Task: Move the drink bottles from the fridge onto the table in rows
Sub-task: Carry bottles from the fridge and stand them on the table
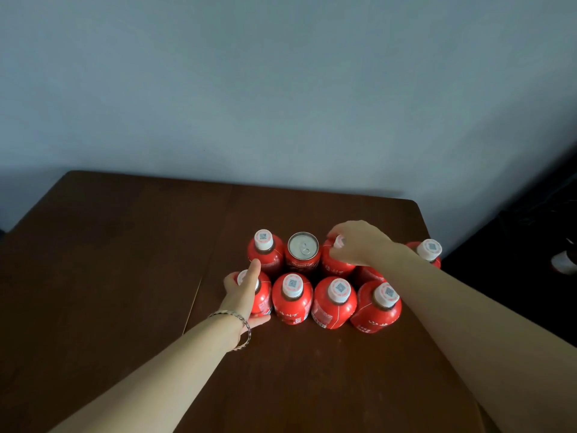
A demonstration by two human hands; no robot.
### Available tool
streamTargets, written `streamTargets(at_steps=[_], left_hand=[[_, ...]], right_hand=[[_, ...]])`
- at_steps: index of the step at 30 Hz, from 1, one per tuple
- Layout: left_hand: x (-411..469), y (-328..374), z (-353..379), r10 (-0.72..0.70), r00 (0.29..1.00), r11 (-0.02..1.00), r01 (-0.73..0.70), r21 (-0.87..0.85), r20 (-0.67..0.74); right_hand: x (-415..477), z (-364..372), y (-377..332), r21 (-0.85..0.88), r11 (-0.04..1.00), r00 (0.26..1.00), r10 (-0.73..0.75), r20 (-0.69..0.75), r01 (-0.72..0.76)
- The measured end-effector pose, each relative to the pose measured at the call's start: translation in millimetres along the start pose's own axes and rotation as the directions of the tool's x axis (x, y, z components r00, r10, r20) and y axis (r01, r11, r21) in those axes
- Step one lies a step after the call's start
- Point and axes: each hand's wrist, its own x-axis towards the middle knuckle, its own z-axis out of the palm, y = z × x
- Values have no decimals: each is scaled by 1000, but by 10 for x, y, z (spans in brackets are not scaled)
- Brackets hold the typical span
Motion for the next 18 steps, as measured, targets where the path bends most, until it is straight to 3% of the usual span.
streamTargets(at_steps=[5,8,10,12,14,16,18], left_hand=[[-13,-9,33,0,1000,1000,0,6,-26],[-28,-7,52,-40,998,999,41,21,-57],[-39,5,67,-38,995,992,50,115,-97],[-72,14,84,82,973,942,-5,336,-216],[-195,-8,116,435,857,776,-203,597,-275],[-381,-59,211,809,586,400,-507,764,-34],[-525,-142,371,893,340,13,-674,739,294]], right_hand=[[-46,19,57,-11,1000,999,-26,23,26],[-115,9,162,82,994,996,-70,46,66],[-180,-91,307,130,990,996,-51,-77,61],[-252,-198,568,144,989,971,70,-230,-37],[-347,-254,853,109,977,963,200,-179,-182],[-459,-193,1033,80,969,971,238,-37,-234],[-534,-91,1110,128,968,973,225,-60,-216]])
